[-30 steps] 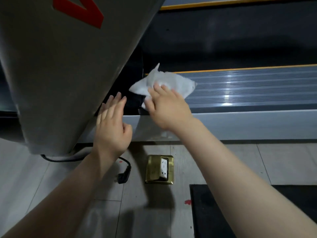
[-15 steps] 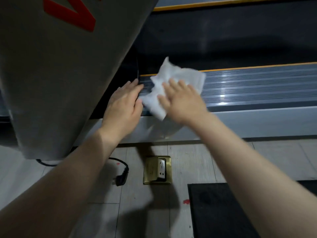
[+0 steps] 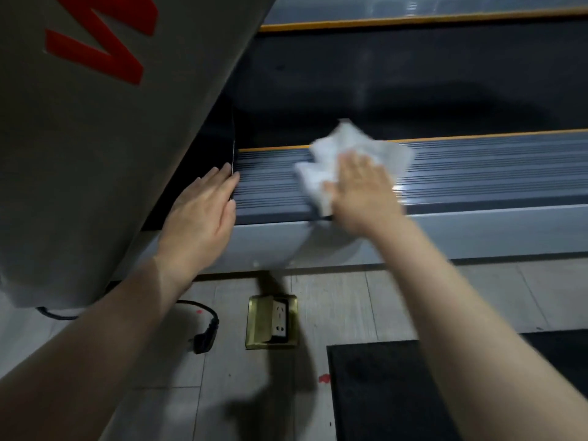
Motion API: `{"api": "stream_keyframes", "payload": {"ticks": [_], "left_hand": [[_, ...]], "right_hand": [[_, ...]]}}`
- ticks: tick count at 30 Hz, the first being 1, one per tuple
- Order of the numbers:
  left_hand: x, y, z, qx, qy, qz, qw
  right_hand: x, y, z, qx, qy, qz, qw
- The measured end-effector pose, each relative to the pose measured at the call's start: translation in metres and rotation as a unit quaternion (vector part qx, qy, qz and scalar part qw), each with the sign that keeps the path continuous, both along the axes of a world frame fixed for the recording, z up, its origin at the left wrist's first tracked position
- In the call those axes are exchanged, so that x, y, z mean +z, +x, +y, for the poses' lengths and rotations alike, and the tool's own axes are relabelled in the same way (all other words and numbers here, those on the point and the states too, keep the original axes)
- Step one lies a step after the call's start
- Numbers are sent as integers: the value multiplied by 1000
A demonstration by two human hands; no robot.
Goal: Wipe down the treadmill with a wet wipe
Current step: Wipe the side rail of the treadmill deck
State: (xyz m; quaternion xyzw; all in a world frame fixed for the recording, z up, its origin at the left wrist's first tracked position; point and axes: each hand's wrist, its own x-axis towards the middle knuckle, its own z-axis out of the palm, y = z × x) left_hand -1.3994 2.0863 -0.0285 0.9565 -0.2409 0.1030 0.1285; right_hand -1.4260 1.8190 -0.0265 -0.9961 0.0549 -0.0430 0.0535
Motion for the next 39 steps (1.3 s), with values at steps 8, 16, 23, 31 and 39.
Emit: {"api": "stream_keyframes", "payload": {"ticks": [8,16,23,31,39], "left_hand": [[-1,-4,-2,0,-7,-1,1000],[-2,-6,5,-14,6,-12,1000],[-3,-8,-12,40,-34,-29,998],[0,-1,-11,23,15,-54,998],[-2,-2,-15,49,8,-55,997]], "right_hand": [[4,13,51,-13,15,12,1000],[5,-22,-25,-39,17,25,999],[-13,-34,9,-66,1,-108,992],[-61,-40,38,322,-168,-195,911],[-114,-38,16,489,-466,36,737]]}}
